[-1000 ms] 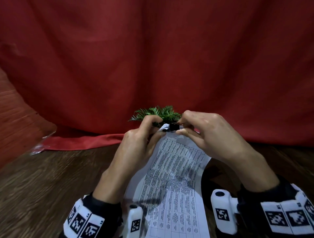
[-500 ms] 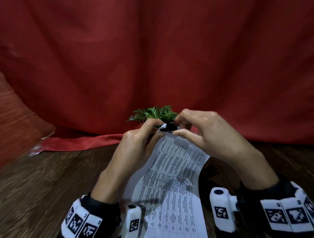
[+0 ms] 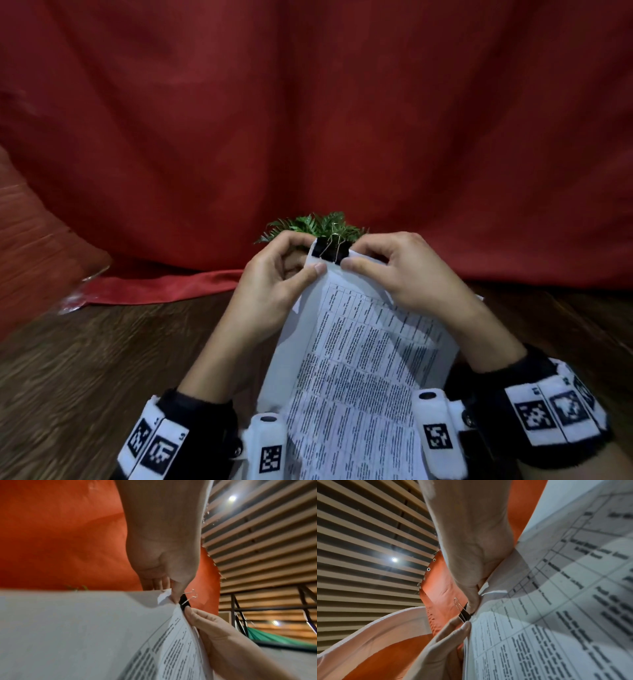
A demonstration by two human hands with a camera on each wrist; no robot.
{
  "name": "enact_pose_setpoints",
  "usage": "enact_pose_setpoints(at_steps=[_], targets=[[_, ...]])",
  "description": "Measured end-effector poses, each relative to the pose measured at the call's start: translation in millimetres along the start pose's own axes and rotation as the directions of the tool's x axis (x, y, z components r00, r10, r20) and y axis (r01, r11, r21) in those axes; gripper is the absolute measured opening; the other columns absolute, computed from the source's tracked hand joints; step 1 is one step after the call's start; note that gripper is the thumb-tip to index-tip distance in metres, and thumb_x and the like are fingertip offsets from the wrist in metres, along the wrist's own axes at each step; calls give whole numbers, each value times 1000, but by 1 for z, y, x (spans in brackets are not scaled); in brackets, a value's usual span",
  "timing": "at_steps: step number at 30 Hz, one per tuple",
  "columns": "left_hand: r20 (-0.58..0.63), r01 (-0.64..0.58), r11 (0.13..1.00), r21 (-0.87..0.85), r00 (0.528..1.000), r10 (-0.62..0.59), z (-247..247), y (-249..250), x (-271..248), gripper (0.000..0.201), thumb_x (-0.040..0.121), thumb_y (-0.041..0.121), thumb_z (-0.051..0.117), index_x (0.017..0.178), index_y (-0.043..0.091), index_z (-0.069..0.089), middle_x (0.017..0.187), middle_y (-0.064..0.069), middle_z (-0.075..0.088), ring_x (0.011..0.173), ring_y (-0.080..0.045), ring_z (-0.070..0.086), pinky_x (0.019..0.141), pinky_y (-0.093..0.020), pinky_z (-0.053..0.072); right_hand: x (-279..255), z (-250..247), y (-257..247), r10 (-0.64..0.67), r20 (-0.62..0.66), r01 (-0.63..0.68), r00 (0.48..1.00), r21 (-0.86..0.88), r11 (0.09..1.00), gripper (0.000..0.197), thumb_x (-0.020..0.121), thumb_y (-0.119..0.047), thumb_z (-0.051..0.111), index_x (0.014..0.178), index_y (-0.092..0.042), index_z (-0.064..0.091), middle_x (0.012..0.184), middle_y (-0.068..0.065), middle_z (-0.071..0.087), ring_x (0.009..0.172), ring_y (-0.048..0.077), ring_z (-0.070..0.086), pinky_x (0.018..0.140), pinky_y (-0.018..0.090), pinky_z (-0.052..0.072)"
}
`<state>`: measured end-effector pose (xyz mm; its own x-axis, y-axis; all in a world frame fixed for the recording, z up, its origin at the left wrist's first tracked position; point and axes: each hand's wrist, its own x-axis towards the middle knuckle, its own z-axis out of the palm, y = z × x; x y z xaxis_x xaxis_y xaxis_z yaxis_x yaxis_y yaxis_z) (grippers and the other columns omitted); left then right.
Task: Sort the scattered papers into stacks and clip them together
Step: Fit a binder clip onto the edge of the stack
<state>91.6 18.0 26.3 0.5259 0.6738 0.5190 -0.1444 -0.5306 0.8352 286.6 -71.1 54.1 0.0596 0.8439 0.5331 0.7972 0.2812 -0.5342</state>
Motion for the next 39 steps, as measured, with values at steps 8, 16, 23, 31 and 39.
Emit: enact_pose_setpoints(at_steps=[8, 16, 23, 31, 39], targets=[[-12, -139, 979, 147, 990, 143, 8, 9, -3, 31, 100, 35, 59, 111, 11, 75, 110, -5, 77, 113, -10, 71, 101, -30, 55, 0, 8, 1, -42, -39, 39, 998, -89, 995, 21, 90, -48, 68, 81, -29, 71, 61, -10, 60, 56, 7, 52, 55, 31, 38], [60, -2, 990, 142, 998, -6, -8, 10, 1, 26, 89, 29, 71, 115, 28, 73, 108, 7, 76, 107, -11, 70, 98, -32, 55, 2, 20, 2, -112, -29, 104, 993, -201, 974, 23, 92, -50, 64, 89, -29, 71, 75, -9, 70, 69, 9, 62, 64, 37, 49], [171, -20, 930, 366, 984, -46, -19, 10, -1, 57, 93, 7, 76, 137, 37, 57, 129, 10, 68, 118, -13, 68, 107, -44, 54, 1, 11, -1, -176, -77, 164, 981, -138, 977, 21, 92, -46, 67, 85, -27, 72, 71, -14, 67, 66, 5, 60, 61, 32, 43], [211, -36, 938, 345, 977, -40, -21, 8, 0, 33, 95, 30, 66, 126, 21, 72, 127, 3, 66, 126, -10, 61, 113, -37, 47, -2, 7, -6, -278, -121, 245, 953, -234, 941, 32, 91, -53, 60, 89, -24, 74, 82, -13, 73, 69, 4, 58, 70, 25, 37], [-16, 116, 969, -218, 992, -123, -14, 7, 1, 21, 111, 4, 46, 126, 3, 61, 106, -11, 79, 93, -22, 79, 79, -34, 65, 6, -10, 14, -4, -510, -136, 860, -238, 962, 62, 88, -64, 56, 138, -28, 51, 131, -6, 60, 123, 19, 53, 106, 44, 35]])
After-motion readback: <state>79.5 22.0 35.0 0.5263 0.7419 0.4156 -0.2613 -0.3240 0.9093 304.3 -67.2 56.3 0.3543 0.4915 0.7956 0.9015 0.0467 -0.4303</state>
